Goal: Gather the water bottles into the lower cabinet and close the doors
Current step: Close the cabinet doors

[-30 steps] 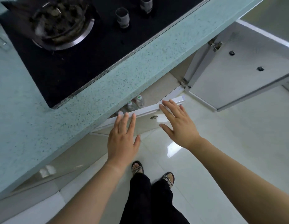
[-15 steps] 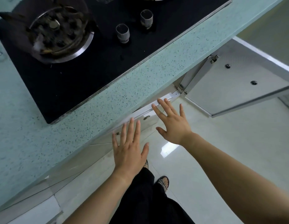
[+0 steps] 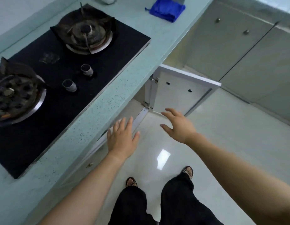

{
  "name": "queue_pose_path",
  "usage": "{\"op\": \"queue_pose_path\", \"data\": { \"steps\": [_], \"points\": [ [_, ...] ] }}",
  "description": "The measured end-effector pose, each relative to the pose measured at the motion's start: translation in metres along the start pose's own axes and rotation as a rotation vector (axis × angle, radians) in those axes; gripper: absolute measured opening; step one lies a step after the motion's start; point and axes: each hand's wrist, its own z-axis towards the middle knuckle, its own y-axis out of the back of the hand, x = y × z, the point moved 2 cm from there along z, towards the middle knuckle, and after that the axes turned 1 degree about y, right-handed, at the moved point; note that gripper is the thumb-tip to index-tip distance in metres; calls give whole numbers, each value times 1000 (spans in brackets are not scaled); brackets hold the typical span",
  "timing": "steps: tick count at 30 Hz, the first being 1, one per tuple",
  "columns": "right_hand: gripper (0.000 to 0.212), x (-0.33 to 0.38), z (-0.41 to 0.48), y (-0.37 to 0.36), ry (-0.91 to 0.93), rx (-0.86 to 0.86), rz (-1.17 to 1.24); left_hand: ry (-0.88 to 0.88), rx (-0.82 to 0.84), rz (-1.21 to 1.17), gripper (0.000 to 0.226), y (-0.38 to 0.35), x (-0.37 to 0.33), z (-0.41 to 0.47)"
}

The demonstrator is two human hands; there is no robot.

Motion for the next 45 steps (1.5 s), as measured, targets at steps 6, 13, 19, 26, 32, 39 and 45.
{"op": "queue_pose_path", "data": {
  "steps": [6,13,19,26,32,39,45],
  "points": [
    [48,-110,-1,90,-34,-75,-51,-83,-87,29,59,31,-124,63],
    [45,-208,22,157,57,-12,-87,-7,-118,-121,54,22,-246,119],
    [47,-252,84,176,103,128,-123,133,-82,-176,54,8,-272,174],
    [50,-278,167,186,200,283,-200,275,-34,-206,53,3,-279,244],
    [51,-277,234,180,449,411,-223,522,-40,-301,54,-11,-284,261],
    [51,-279,300,165,854,681,-302,1045,-103,-595,60,-52,-348,263],
    [54,-272,320,151,1168,792,-400,1306,-282,-806,58,-76,-411,273]
  ]
}}
